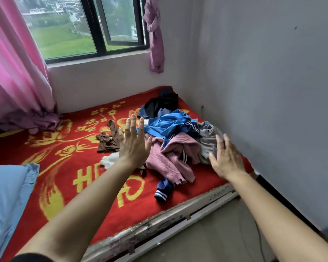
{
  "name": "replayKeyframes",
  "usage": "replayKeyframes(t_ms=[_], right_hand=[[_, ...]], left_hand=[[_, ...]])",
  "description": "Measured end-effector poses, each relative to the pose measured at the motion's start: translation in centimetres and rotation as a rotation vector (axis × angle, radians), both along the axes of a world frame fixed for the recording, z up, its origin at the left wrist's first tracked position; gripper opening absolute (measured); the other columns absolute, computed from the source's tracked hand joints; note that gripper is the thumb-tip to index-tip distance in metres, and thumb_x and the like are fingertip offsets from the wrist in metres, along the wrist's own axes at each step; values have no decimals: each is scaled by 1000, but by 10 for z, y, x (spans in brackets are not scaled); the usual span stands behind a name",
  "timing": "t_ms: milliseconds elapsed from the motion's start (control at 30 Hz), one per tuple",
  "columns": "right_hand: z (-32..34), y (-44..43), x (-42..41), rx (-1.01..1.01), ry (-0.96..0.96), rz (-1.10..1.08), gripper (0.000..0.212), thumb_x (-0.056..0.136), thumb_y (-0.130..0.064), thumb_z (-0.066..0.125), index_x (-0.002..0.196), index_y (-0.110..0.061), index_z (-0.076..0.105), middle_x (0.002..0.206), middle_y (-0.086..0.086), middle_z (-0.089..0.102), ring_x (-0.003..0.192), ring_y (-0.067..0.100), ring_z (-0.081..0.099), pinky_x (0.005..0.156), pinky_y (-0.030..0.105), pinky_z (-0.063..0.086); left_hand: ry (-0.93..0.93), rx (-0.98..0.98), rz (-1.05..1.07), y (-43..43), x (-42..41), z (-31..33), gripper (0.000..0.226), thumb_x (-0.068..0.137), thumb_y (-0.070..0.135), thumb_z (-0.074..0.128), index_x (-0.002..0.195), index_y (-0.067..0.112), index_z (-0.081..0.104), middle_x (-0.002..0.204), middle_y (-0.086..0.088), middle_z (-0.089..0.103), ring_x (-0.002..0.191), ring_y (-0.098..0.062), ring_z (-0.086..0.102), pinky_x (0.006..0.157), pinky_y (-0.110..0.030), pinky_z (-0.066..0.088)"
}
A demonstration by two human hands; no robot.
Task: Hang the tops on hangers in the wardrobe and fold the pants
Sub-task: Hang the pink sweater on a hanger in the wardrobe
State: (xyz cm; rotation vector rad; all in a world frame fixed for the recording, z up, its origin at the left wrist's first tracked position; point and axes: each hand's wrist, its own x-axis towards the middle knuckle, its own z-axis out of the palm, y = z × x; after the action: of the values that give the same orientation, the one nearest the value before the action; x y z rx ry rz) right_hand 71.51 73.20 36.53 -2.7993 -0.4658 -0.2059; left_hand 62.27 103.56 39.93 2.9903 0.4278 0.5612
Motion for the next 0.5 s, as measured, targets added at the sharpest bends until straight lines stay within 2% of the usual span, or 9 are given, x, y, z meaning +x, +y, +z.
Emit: replayKeyframes(t_ms=[167, 300, 400, 500], right_hand=[[-40, 7, 46, -31, 106, -59, 78, 97, -44, 51, 158, -15, 11, 165, 17, 8, 149, 32, 20, 117, 44, 29], [-79, 11, 98, -62, 190, -68, 77, 98, -42, 51, 158, -15, 11, 164, 16, 7, 149, 33, 19, 115, 47, 31], [-110, 24, 143, -46, 263, -50, 76, 98, -41, 51, 158, -15, 12, 164, 16, 7, 149, 33, 19, 114, 48, 31], [-143, 46, 194, -82, 408, 17, 77, 98, -39, 52, 158, -14, 11, 164, 16, 8, 148, 34, 20, 114, 48, 30]], left_hand=[[61, -27, -39, 20, 73, -36, 75, 98, 52, 36, 156, 13, 9, 164, -13, -3, 150, -31, 0, 119, -58, 7], [191, -72, -34, 17, 125, -87, 76, 98, 53, 31, 157, 13, 5, 164, -13, -5, 151, -30, -5, 120, -57, 5], [289, -120, 31, 23, 156, -127, 80, 96, 59, 27, 157, 17, -4, 164, -10, -14, 150, -28, -10, 120, -56, 7], [416, -199, 160, 27, 186, -163, 84, 95, 64, 31, 157, 17, -3, 163, -11, -13, 150, -30, -7, 119, -58, 9]])
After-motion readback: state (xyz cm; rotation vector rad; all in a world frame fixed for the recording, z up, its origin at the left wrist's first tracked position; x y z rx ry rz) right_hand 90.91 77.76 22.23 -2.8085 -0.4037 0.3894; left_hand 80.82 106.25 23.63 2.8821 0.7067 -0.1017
